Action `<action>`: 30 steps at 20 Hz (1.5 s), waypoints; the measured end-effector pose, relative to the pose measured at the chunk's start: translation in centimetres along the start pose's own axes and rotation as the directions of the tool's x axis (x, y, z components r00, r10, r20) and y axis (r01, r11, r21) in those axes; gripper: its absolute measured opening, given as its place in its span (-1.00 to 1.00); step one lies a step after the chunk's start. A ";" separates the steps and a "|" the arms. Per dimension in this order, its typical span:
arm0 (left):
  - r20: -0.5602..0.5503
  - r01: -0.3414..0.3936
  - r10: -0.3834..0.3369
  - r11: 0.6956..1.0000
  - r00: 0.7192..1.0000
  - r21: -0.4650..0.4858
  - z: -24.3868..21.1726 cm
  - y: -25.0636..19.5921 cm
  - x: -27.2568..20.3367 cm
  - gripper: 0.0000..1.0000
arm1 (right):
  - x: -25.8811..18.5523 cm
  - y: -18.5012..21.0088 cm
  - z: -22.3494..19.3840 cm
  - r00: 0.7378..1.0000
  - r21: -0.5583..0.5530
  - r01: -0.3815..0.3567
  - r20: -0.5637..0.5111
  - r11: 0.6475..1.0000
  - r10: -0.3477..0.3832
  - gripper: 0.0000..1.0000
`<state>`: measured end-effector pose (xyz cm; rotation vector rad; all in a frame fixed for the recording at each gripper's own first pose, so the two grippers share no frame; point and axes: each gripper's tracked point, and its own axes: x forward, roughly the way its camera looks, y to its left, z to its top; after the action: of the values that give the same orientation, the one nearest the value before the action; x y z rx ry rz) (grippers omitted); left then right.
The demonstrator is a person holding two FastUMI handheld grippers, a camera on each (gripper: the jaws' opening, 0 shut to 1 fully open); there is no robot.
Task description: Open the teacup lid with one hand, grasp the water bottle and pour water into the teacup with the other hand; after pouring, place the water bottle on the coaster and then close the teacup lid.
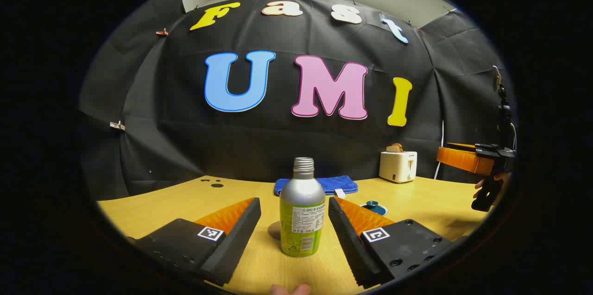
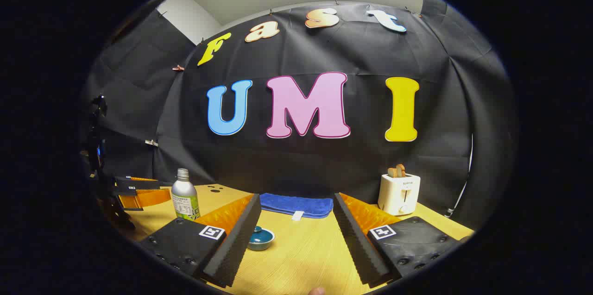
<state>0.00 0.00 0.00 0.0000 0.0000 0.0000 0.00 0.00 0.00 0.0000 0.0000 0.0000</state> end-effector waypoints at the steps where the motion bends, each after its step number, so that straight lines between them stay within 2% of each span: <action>1: 0.001 -0.002 0.002 1.000 1.000 0.003 0.0 0.0 0.0 0.87 | 0.0 0.0 0.0 1.000 0.003 -0.001 0.003 1.000 0.001 0.94; 6: 0.006 0.017 -0.017 1.000 1.000 0.010 0.2 -0.7 0.1 0.86 | 0.2 -0.7 -0.4 1.000 0.013 0.006 -0.003 1.000 -0.006 0.92; 13: 0.003 0.028 -0.028 1.000 1.000 0.009 0.0 -0.7 0.2 0.87 | 1.2 1.0 -1.3 0.996 0.068 -0.064 -0.054 0.996 0.068 0.86; 16: -0.008 0.026 -0.026 1.000 1.000 -0.003 -0.3 -0.6 0.3 0.86 | 1.8 1.1 -1.6 0.995 0.049 -0.057 -0.079 0.997 0.061 0.88; 17: -0.009 0.024 -0.024 1.000 1.000 0.001 -0.5 -0.5 0.3 0.87 | 2.4 1.8 -2.0 0.992 0.034 -0.075 -0.095 0.997 0.078 0.88; 22: -0.016 0.031 -0.032 0.999 0.999 -0.004 -0.7 -0.6 0.6 0.87 | 5.8 4.6 -6.3 0.954 -0.030 -0.181 -0.250 0.983 0.168 0.84; 23: -0.019 0.031 -0.031 1.000 0.999 -0.003 -0.9 -0.5 0.5 0.87 | 6.3 5.0 -7.4 0.945 -0.019 -0.188 -0.274 0.982 0.176 0.69; 25: -0.022 0.033 -0.033 0.999 0.999 -0.003 -1.2 -0.4 0.6 0.87 | 6.9 6.1 -9.5 0.921 0.024 -0.213 -0.328 0.977 0.209 0.58; 30: -0.028 0.028 -0.028 1.000 0.999 -0.007 -1.4 0.0 0.8 0.87 | 8.6 7.2 -12.7 0.886 0.062 -0.230 -0.399 0.971 0.235 0.57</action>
<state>0.81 -0.04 -1.45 -0.0068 0.0278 -0.0280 8.56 7.17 -12.70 0.0129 0.4160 0.2417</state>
